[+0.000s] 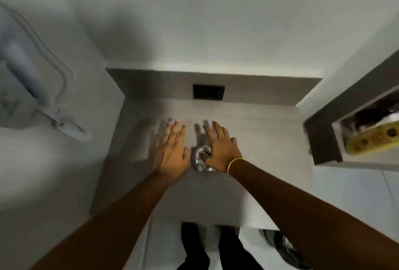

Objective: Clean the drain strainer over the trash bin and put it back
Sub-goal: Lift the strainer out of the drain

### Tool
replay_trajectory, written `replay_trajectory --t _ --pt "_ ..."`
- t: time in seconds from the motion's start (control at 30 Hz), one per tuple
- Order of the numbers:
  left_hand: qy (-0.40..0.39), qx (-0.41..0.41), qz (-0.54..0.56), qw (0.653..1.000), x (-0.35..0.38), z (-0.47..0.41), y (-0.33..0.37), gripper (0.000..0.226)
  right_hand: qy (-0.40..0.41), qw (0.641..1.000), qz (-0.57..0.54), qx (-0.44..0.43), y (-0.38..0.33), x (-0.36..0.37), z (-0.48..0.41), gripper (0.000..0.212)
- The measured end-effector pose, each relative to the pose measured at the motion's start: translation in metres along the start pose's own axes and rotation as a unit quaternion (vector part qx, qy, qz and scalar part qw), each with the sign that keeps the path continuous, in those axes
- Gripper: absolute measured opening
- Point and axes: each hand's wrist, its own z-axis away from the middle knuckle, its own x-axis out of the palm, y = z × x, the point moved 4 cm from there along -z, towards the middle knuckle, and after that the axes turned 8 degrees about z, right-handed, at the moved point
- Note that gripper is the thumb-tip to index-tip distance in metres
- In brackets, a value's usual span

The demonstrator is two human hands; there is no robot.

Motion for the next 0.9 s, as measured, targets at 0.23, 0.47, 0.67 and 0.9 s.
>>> replay_trajectory --t 0.23,0.47,0.67,0.9 --pt "-0.115 -0.04 0.024 0.992 0.098 0.067 -0.024 0.071 -0.051 0.997 0.043 -0.031 0.004 0.074 -0.004 0.113" --pt "-0.078 -0.053 0.019 0.995 0.122 0.077 -0.026 0.069 -0.083 0.987 0.106 -0.087 0.0 0.074 -0.026 0.11" --pt "-0.046 -0.049 0.036 0.997 0.125 0.077 -0.029 0.069 -0.09 0.983 0.118 -0.108 -0.003 0.074 -0.034 0.099" --pt "-0.029 -0.046 0.04 0.998 0.125 0.079 -0.029 0.069 -0.09 0.982 0.112 -0.121 -0.005 0.069 -0.03 0.093"
